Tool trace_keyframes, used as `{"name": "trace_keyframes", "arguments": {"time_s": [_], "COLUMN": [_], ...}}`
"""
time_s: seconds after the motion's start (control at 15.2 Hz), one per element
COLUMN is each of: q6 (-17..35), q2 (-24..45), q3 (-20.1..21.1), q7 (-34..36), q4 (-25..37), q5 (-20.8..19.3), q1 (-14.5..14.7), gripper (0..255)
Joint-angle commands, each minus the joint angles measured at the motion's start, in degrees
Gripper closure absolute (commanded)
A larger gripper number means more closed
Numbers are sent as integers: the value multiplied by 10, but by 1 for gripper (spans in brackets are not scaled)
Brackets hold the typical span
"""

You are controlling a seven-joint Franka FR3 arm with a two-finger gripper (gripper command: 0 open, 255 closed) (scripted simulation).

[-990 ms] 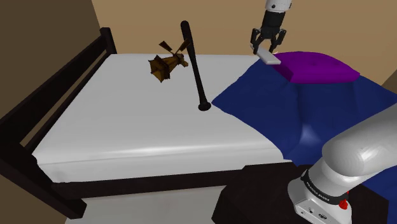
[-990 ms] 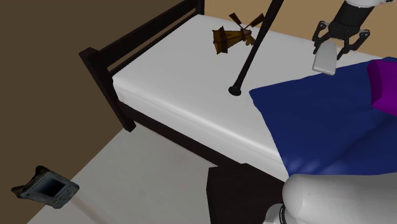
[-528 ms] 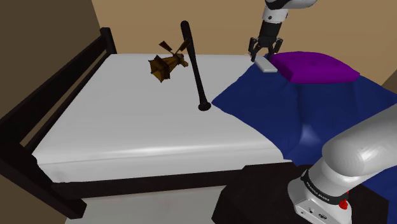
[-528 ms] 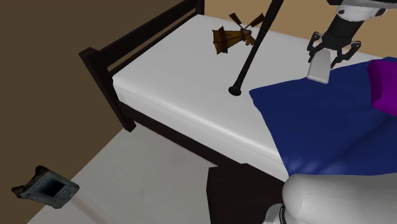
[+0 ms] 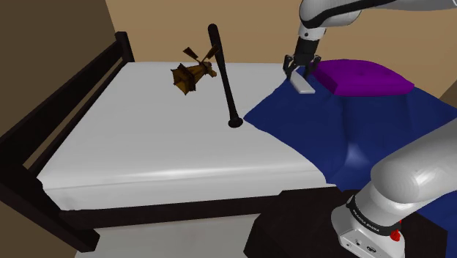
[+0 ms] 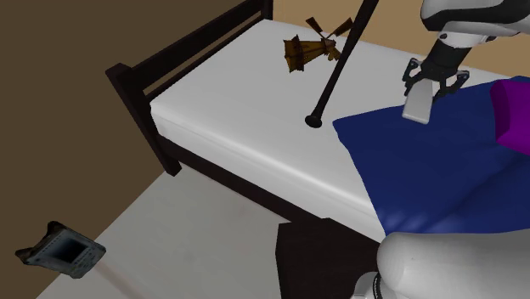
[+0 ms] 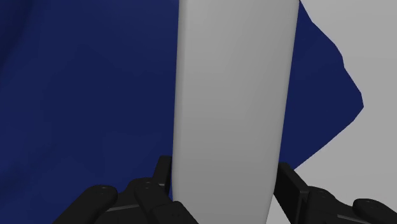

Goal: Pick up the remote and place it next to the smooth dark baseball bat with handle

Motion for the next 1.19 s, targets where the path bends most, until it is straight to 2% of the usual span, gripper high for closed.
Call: {"name": "trace_keyframes", "arguments": {"time_s": [0.0, 1.12], "q6": [16, 148], "q2": [4, 49], "q3": [0, 0], "q7": [0, 2], "q4": [-12, -99], "q5": [0, -1], "q1": [0, 0], "gripper": [255, 255]}}
